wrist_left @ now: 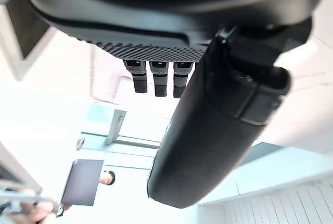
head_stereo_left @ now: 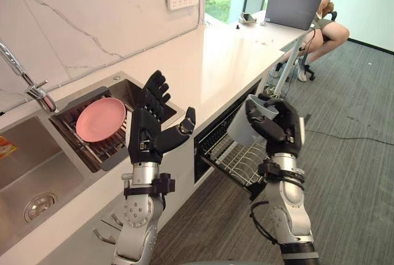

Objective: Walk over to the sink, pick up the cup, carry it to the dishwasher, place the cup inside the dishwasher, then close the dishwasher door

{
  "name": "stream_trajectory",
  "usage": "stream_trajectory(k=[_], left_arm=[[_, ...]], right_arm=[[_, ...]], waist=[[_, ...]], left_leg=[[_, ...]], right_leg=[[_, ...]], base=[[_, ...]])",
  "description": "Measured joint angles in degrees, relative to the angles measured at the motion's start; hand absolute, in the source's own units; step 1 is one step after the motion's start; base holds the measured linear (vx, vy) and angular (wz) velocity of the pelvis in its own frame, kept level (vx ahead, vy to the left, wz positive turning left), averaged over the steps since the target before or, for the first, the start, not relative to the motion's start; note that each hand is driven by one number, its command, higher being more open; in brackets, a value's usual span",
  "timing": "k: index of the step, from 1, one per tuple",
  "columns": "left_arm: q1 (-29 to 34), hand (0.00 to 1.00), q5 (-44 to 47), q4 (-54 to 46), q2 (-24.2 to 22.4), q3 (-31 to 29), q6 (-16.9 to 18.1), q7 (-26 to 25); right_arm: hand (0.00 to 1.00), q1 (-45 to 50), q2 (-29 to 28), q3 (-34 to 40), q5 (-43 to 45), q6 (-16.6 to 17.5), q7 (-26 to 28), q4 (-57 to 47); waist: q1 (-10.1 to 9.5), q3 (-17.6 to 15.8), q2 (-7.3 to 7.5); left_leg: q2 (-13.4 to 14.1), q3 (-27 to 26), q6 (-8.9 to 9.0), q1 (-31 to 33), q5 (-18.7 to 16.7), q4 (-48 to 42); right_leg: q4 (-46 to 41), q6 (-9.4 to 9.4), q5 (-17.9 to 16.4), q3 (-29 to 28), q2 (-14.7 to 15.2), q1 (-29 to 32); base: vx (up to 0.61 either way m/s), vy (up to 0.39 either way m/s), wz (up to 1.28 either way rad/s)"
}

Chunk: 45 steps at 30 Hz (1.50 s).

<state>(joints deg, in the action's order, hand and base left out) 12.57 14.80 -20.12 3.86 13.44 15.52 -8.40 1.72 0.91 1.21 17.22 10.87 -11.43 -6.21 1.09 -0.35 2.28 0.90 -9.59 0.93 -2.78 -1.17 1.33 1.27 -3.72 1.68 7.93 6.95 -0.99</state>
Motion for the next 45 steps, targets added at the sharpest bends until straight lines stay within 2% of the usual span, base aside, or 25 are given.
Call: stream_trajectory(k=[4,8,13,18,20,22,23,26,30,37,41,42,45], left_arm=[[4.0,0.90,2.2,3.5,0.4,2.9,-0.2,5.0],[7.8,0.90,2.4,13.0,1.5,4.2,-2.1,10.0],[11.0,0.90,2.1,23.9,3.7,4.0,-4.3,12.6],[10.3,0.90,0.9,29.9,5.5,2.8,-4.4,13.0],[8.6,0.90,-0.4,32.5,5.7,2.5,-4.4,12.8],[5.4,0.90,-1.9,36.0,5.7,1.5,-4.4,12.1],[4.7,0.90,-2.4,37.0,5.7,1.4,-4.3,11.6],[2.3,0.90,-4.3,41.5,5.4,-0.9,-3.8,8.6],[0.7,0.90,-4.6,46.3,4.9,-4.6,-3.8,5.3],[-0.5,0.90,-3.5,50.2,3.2,-8.2,-2.6,2.0],[-1.3,0.90,-3.5,50.7,1.7,-8.6,-1.6,1.1],[-1.7,0.90,-3.5,51.1,1.5,-8.6,-1.5,1.1],[-3.1,0.90,-3.5,52.4,1.2,-8.5,-1.3,1.1]], right_arm=[[0.30,1.3,1.1,2.3,-2.5,0.0,0.2,0.4],[0.30,1.3,4.8,3.7,-6.2,0.0,1.1,3.3],[0.30,1.3,9.2,4.8,-8.9,-0.7,1.9,10.5],[0.30,-3.0,12.9,4.7,-12.6,-1.7,1.3,17.6],[0.30,-6.4,14.6,4.5,-13.6,-1.8,0.7,20.6],[0.30,-13.3,17.4,4.1,-15.2,-2.0,-0.3,24.6],[0.30,-15.0,18.2,3.9,-15.4,-2.0,-0.5,25.8],[0.30,-24.6,21.7,2.3,-17.2,-2.7,-2.6,32.1],[0.30,-31.0,25.5,2.2,-19.5,-3.6,-4.4,37.3],[0.30,-36.8,28.4,1.7,-21.9,-4.6,-6.5,41.7],[0.30,-37.9,28.7,-0.1,-24.4,-5.0,-7.1,42.2],[0.90,-38.4,28.7,-0.6,-25.1,-5.0,-7.1,43.1],[0.90,-40.2,28.9,-1.8,-26.5,-5.2,-7.4,46.0]], waist=[[-0.06,0.0,0.00],[-0.04,-0.1,0.02],[-0.30,-0.6,-0.07],[-0.39,-5.6,-0.47],[-0.62,-7.7,-1.07],[-1.44,-12.0,-2.44],[-1.60,-12.8,-2.86],[-2.00,-17.8,-4.75],[-3.66,-21.9,-5.57],[-5.24,-24.0,-6.16],[-5.88,-24.0,-6.21],[-5.91,-24.0,-6.22],[-6.10,-24.3,-6.21]], left_leg=[[0.0,0.5,0.00,0.4,0.0,0.1],[0.0,1.2,0.07,1.0,0.1,0.0],[0.1,2.2,0.24,2.3,0.2,-0.4],[0.0,3.7,0.31,4.9,0.1,-3.4],[0.1,4.4,0.25,7.2,0.0,-5.4],[0.4,5.1,0.27,10.8,0.0,-8.7],[0.4,5.4,0.27,11.9,0.0,-9.5],[0.8,7.0,0.23,16.1,0.0,-12.6],[0.9,7.9,0.07,19.4,0.6,-13.7],[0.4,8.8,-0.11,23.5,2.0,-13.4],[0.4,8.8,-0.06,24.3,2.2,-13.2],[0.4,8.8,-0.06,24.3,2.3,-13.1],[0.3,9.0,-0.04,24.2,3.1,-12.0]], right_leg=[[0.2,-0.10,-0.1,0.3,0.0,0.1],[0.3,-0.39,-0.3,1.1,0.1,0.2],[0.3,-0.60,-0.4,2.0,0.1,0.8],[-0.3,-0.49,-0.3,3.5,0.4,1.3],[-0.5,-0.24,0.1,4.3,0.4,2.3],[-0.6,0.13,1.3,4.9,0.2,4.1],[-0.6,0.19,1.5,5.2,0.2,4.8],[-2.3,0.57,2.0,6.6,-0.1,7.5],[-4.0,0.84,2.2,7.6,0.0,10.6],[-5.6,0.97,2.0,8.4,0.6,14.9],[-6.2,1.14,1.9,8.3,1.0,16.2],[-6.2,1.15,1.9,8.4,1.0,16.2],[-6.3,1.21,1.8,8.6,1.0,16.6]], base=[[0.00,0.000,0.06],[-0.02,-0.010,0.09],[-0.01,-0.013,0.11],[-0.06,-0.009,0.17],[-0.10,-0.008,0.23],[-0.15,-0.014,0.16],[-0.15,-0.017,0.22],[-0.14,-0.016,0.21],[-0.13,-0.008,0.13],[-0.02,0.018,0.08],[0.00,0.005,0.01],[0.00,0.000,0.00],[-0.01,0.003,0.04]])
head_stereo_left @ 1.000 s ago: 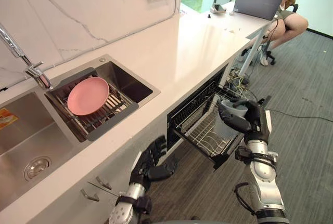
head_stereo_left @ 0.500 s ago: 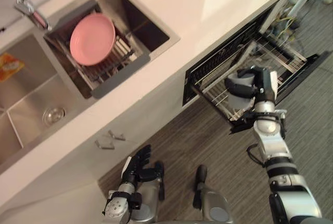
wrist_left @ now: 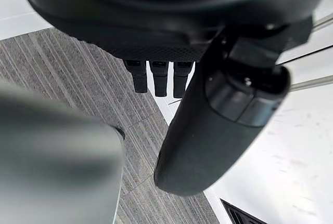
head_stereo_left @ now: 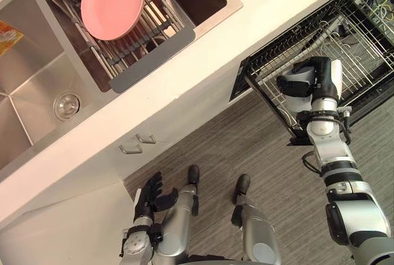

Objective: Walk over to the sink, pick up the cup, carry it to the dishwasher, place the cup inside the dishwasher, then close the dishwasher door

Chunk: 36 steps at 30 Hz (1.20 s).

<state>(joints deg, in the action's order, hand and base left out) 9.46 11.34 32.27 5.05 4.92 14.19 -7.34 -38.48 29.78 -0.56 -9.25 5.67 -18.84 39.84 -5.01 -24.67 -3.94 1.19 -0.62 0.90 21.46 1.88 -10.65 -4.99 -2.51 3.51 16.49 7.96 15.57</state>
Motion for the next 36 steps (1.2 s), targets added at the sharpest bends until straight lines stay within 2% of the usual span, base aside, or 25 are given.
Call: stream_trajectory(k=[12,16,20,22,24,25,27,31,32,33,34,35,36], left_arm=[[-1.8,0.90,0.0,2.0,-0.3,0.0,0.7,-1.5],[-1.9,0.90,0.1,2.0,-0.4,0.0,0.7,-1.5],[-1.9,0.90,0.8,2.0,-0.4,-0.2,0.7,-1.5],[-1.9,0.90,1.1,2.0,-0.8,-1.6,0.4,-1.5],[-1.8,0.90,1.1,2.0,-1.0,-2.2,0.0,-1.4],[-1.8,0.90,1.1,2.0,-1.0,-2.4,-0.3,-1.3],[-1.4,0.90,1.1,2.4,-0.9,-3.9,-0.7,-0.8],[-1.4,0.90,1.1,3.5,-1.0,-6.2,-1.2,0.3],[-1.4,0.90,1.0,4.0,-0.9,-6.5,-1.3,0.7],[-1.5,0.90,1.0,4.7,-0.8,-6.8,-1.3,1.2],[-1.5,0.90,1.0,5.0,-0.6,-6.9,-1.4,1.3],[-1.6,0.90,1.0,5.9,-0.6,-7.3,-1.4,1.3],[-1.6,0.90,0.9,6.2,-0.5,-7.5,-1.4,1.3]], right_arm=[[0.90,-1.4,1.2,-0.9,-7.1,-1.0,-2.2,2.4],[0.90,-0.6,1.2,0.2,-8.0,-1.2,-2.9,-1.3],[0.90,7.8,-1.5,7.2,-7.7,-1.2,-4.0,-17.0],[0.90,14.6,-6.2,11.9,-5.3,-0.3,-5.6,-28.6],[0.90,20.5,-9.2,14.2,-3.4,0.9,-6.2,-35.0],[0.90,22.5,-10.3,14.8,-2.2,1.3,-6.2,-36.6],[0.90,30.3,-14.9,15.4,1.8,2.3,-5.3,-42.5],[0.90,39.0,-19.2,14.9,6.3,3.8,-1.4,-49.9],[0.90,40.1,-19.6,14.9,8.2,4.4,0.1,-51.5],[0.90,40.4,-19.5,14.9,9.5,5.3,1.2,-52.8],[0.90,40.2,-19.4,14.8,9.9,5.8,1.7,-53.3],[0.90,39.9,-19.0,14.7,10.3,6.8,3.1,-54.4],[0.90,39.3,-18.3,14.2,10.3,7.7,4.1,-54.5]], waist=[[-0.21,-0.5,0.08],[0.02,-0.5,0.15],[0.53,-0.8,0.62],[1.43,-1.1,1.35],[1.85,-0.8,1.79],[2.11,-0.8,1.95],[2.83,0.0,3.21],[3.20,1.3,5.01],[3.70,1.6,5.41],[4.24,2.2,5.48],[4.10,2.7,5.65],[4.10,3.3,5.56],[4.01,3.6,5.59]], left_leg=[[-0.3,0.4,0.01,-0.5,1.5,2.5],[-0.2,0.1,0.02,-1.2,1.6,2.9],[-0.2,0.2,0.04,-3.4,1.6,4.1],[-0.1,0.4,0.09,-5.3,1.5,5.2],[-0.2,0.8,0.11,-7.1,1.5,6.4],[-0.3,1.1,0.14,-7.7,1.5,6.7],[-0.2,2.0,0.68,-9.5,1.1,7.0],[-0.2,4.4,1.66,-9.0,-0.4,4.2],[0.0,3.4,1.44,-8.3,-0.7,2.9],[1.6,-3.8,-0.50,-7.7,-2.8,1.4],[2.9,-7.4,-0.56,-7.4,-3.4,0.5],[5.9,-15.1,-0.77,-7.0,-3.7,-2.0],[6.6,-18.8,-0.81,-7.0,-3.5,-3.6]], right_leg=[[0.1,0.04,0.1,0.0,-0.1,0.7],[0.3,0.07,0.2,-0.4,-0.2,0.2],[2.1,0.04,0.5,-0.2,-0.6,-2.3],[3.2,0.01,0.5,0.1,-0.7,-4.2],[3.9,-0.21,0.1,0.8,-0.8,-6.0],[4.0,-0.28,-0.1,1.1,-0.8,-6.7],[3.9,-0.33,-1.4,2.3,-0.9,-9.0],[3.4,-0.23,-3.4,6.0,-0.9,-11.7],[2.9,-0.17,-4.3,8.3,-0.5,-13.0],[2.1,-0.23,-5.3,11.1,-0.2,-13.9],[1.5,-0.16,-5.7,11.9,-0.1,-14.0],[0.4,-0.71,-6.9,13.7,0.4,-14.5],[-0.5,-1.12,-7.6,14.8,0.9,-14.8]], base=[[0.00,0.000,0.00],[0.00,0.007,-0.05],[0.03,0.003,0.02],[0.04,0.000,0.04],[0.07,-0.004,0.12],[0.08,-0.013,0.23],[0.09,-0.023,0.23],[0.09,-0.028,0.48],[0.05,-0.014,0.97],[0.04,-0.009,0.99],[0.06,0.024,0.95],[0.07,0.040,0.70],[0.08,0.084,0.75]])
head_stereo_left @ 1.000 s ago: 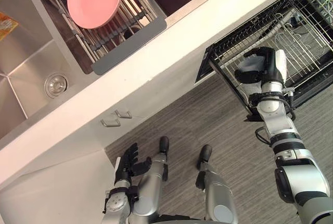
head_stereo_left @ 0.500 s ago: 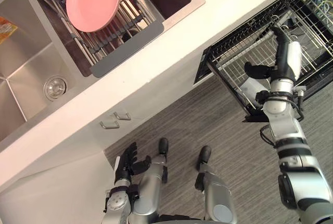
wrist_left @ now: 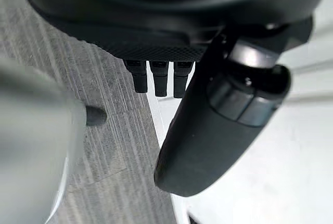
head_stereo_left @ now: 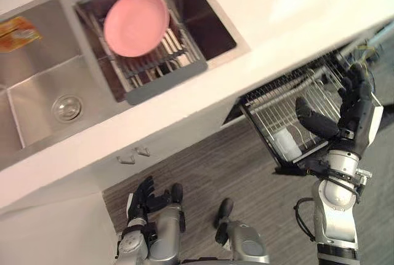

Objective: Walk over to the sink, pick up the cup, carry it to the dishwasher, place the cup inside the dishwasher, then close the dishwasher door

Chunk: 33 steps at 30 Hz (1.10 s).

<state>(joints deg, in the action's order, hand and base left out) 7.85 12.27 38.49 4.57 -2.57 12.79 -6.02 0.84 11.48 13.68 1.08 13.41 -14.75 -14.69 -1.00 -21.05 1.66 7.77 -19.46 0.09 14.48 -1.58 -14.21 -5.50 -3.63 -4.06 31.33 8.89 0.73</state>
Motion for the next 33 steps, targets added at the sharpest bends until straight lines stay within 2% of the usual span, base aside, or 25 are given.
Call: stream_trajectory(k=[3,5,6,7,9,10,11,13,15,16,17,18,19,20,24,25,33], left_arm=[[1.1,0.90,-0.4,1.4,0.5,-0.9,0.0,0.0],[1.3,0.90,-0.2,1.8,0.5,-1.6,0.0,0.0],[1.5,0.90,-0.3,1.8,0.6,-2.0,0.0,0.0],[1.8,0.90,-0.3,1.9,0.6,-2.5,0.0,0.1],[1.9,0.90,-0.7,2.4,0.8,-2.6,0.0,0.2],[2.0,0.90,-1.7,2.6,1.6,-2.2,-0.1,0.7],[2.1,0.90,-1.9,2.7,2.0,-1.9,-0.1,0.9],[2.3,0.90,-2.6,2.8,3.6,0.2,-0.1,1.0],[2.2,0.90,-2.8,2.7,4.0,0.2,-0.1,1.0],[2.2,0.90,-2.8,2.8,4.3,0.2,-0.1,1.0],[2.4,0.90,-2.8,2.8,4.8,0.3,-0.1,1.0],[2.4,0.90,-2.8,3.4,4.7,0.2,-0.2,0.9],[3.2,0.90,-2.8,3.5,4.1,0.2,-0.1,0.9],[4.2,0.90,-2.9,3.2,3.7,0.2,0.0,0.9],[4.9,0.90,-3.3,3.2,3.0,0.5,0.0,0.9],[4.5,0.90,-4.1,5.3,2.1,1.4,-1.0,-0.1],[4.5,0.90,-4.1,5.3,2.1,1.4,-1.0,-0.1]], right_arm=[[0.90,-1.2,1.4,-4.0,-0.2,0.5,3.3,0.0],[0.90,-1.6,1.5,-6.4,-0.3,0.5,4.5,0.1],[0.90,-2.1,1.6,-8.3,-0.4,0.5,5.6,0.6],[0.90,-3.0,2.3,-10.6,-0.8,0.5,6.4,1.8],[0.90,-4.0,3.7,-12.9,-1.4,0.4,7.8,3.7],[0.90,-4.2,4.8,-14.2,-2.1,0.3,8.7,5.6],[0.90,-4.2,5.1,-14.4,-2.6,0.2,9.0,6.5],[0.90,-4.3,6.6,-14.9,-3.7,-0.1,9.8,8.7],[0.90,-5.3,9.0,-15.4,-5.1,-0.2,10.1,9.2],[0.90,-5.5,9.8,-15.4,-5.8,-0.2,10.2,9.2],[0.90,-5.9,10.9,-15.4,-7.0,-0.4,10.1,9.2],[0.90,-5.8,11.7,-15.3,-7.8,-0.5,10.1,9.3],[0.90,-5.8,12.3,-15.5,-8.8,-1.1,10.1,9.4],[0.90,-5.8,12.5,-15.7,-9.7,-1.1,10.1,9.4],[0.90,-4.9,13.4,-15.6,-12.1,-1.6,10.0,9.4],[0.90,-3.6,13.0,-15.7,-14.7,-2.2,9.9,12.4],[0.90,-3.6,11.2,-15.7,-15.7,-2.7,8.6,12.6]], waist=[[-1.79,1.6,0.59],[-2.04,2.0,0.62],[-2.23,2.4,0.95],[-2.29,2.8,1.41],[-2.22,3.3,1.38],[-2.01,4.2,2.07],[-1.85,4.4,2.29],[-0.79,4.9,2.57],[-0.60,5.1,2.61],[-0.52,5.2,2.71],[-0.49,5.7,3.55],[0.03,6.3,3.27],[-0.32,7.8,2.07],[-0.78,8.9,1.68],[-0.82,9.9,1.64],[-0.12,12.8,2.09],[-0.15,12.8,2.10]], left_leg=[[-1.2,0.6,-0.87,-0.5,-2.4,-2.2],[-1.9,1.7,-1.24,-0.6,-4.6,-4.2],[-2.6,2.1,-1.50,-0.8,-6.6,-6.1],[-3.4,2.4,-1.73,-1.2,-8.7,-7.8],[-4.0,3.0,-2.67,-2.0,-10.1,-9.3],[-5.2,4.4,-2.80,-2.8,-10.8,-9.9],[-5.6,5.2,-3.02,-3.5,-11.1,-9.9],[-6.3,9.6,-3.16,-5.4,-11.2,-9.6],[-6.3,11.9,-2.64,-5.7,-10.9,-9.2],[-6.4,12.7,-2.49,-5.7,-10.8,-9.3],[-7.2,13.9,-2.00,-5.6,-10.8,-9.9],[-7.3,15.1,-1.27,-5.4,-11.3,-10.5],[-5.9,15.9,-0.37,-5.4,-11.4,-9.7],[-4.9,15.7,0.05,-5.5,-11.5,-8.8],[-3.6,15.4,1.29,-8.5,-10.7,-4.1],[-5.9,16.5,1.38,-8.5,-2.5,4.9],[-6.0,17.0,1.36,-8.8,-2.4,5.3]], right_leg=[[-1.1,-1.54,-1.5,1.8,1.6,-2.2],[-4.3,-2.40,-3.7,2.9,3.3,-2.8],[-8.1,-2.90,-6.0,3.2,5.2,-2.9],[-12.0,-2.90,-7.9,3.2,7.0,-2.8],[-18.8,-2.15,-8.7,1.9,9.3,-1.5],[-27.4,-0.69,-8.5,-3.4,11.5,1.4],[-30.2,0.27,-8.6,-6.8,11.7,3.0],[-31.3,0.66,-12.3,-17.7,7.6,4.9],[-27.5,0.65,-12.6,-22.6,4.3,7.6],[-24.7,0.13,-12.3,-23.7,3.5,8.1],[-17.9,-0.72,-8.1,-24.5,2.9,8.3],[-15.8,-3.92,-6.6,-24.9,2.5,7.7],[-13.1,-3.03,-5.0,-24.1,0.8,6.7],[-10.6,-2.76,-4.3,-24.2,-0.3,5.6],[-3.7,-2.03,-1.5,-24.1,-2.2,1.8],[5.6,-1.91,5.9,-25.1,-1.9,1.2],[5.8,-1.92,5.9,-24.6,-1.9,0.9]], base=[[0.08,0.112,0.41],[0.07,0.120,0.38],[0.09,0.171,0.30],[0.11,0.197,0.23],[0.10,0.144,0.24],[0.13,0.154,0.41],[0.19,0.129,0.72],[0.19,-0.004,0.91],[0.15,-0.056,0.74],[0.20,-0.125,0.78],[0.17,-0.135,0.76],[0.23,-0.161,0.66],[0.22,-0.126,0.24],[0.27,-0.126,-0.16],[0.15,-0.058,-0.13],[0.05,-0.006,-0.02],[0.00,0.000,0.03]])
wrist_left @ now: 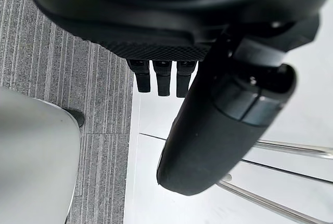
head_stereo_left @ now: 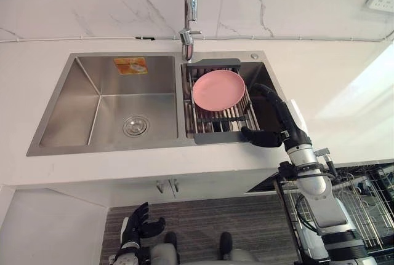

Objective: Walk over to the sink, pick up the cup, carry it to the dishwasher, place the cup inside the dishwasher, then close the dishwasher door

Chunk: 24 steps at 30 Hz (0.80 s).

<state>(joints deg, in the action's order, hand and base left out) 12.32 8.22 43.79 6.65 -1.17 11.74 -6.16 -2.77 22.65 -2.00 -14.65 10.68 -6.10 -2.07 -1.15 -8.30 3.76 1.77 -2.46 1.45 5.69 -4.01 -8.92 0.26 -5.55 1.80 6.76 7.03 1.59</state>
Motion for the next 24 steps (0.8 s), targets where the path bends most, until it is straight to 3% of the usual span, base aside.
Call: stream_trajectory(k=[11,19,24], left_arm=[[-0.2,0.90,0.2,-0.1,-0.4,0.4,0.0,0.0],[-0.5,0.90,0.9,-0.5,-0.4,0.5,0.0,-0.1],[-1.5,0.90,0.9,-0.9,-0.4,0.5,0.4,-0.1]], right_arm=[[0.90,-5.0,-3.7,1.9,-8.8,-5.3,-7.9,7.3],[0.90,-9.3,-2.6,2.9,-10.4,-6.3,-9.0,11.3],[0.90,-14.0,-1.1,2.9,-12.9,-7.2,-9.4,14.6]], waist=[[-1.08,-0.1,0.21],[-1.17,-1.4,0.64],[-1.29,-3.9,0.63]], left_leg=[[-1.0,1.4,-0.29,-1.9,3.0,4.9],[-1.3,1.4,-0.35,-1.9,3.7,6.3],[-1.4,1.6,-0.40,-1.3,3.7,6.2]], right_leg=[[0.9,-0.50,0.4,1.8,0.9,-0.8],[1.0,-0.54,0.4,1.7,1.1,-0.4],[1.0,-0.57,0.4,1.9,1.1,0.2]], base=[[0.00,-0.002,0.08],[0.00,0.000,0.00],[0.00,0.000,0.01]])
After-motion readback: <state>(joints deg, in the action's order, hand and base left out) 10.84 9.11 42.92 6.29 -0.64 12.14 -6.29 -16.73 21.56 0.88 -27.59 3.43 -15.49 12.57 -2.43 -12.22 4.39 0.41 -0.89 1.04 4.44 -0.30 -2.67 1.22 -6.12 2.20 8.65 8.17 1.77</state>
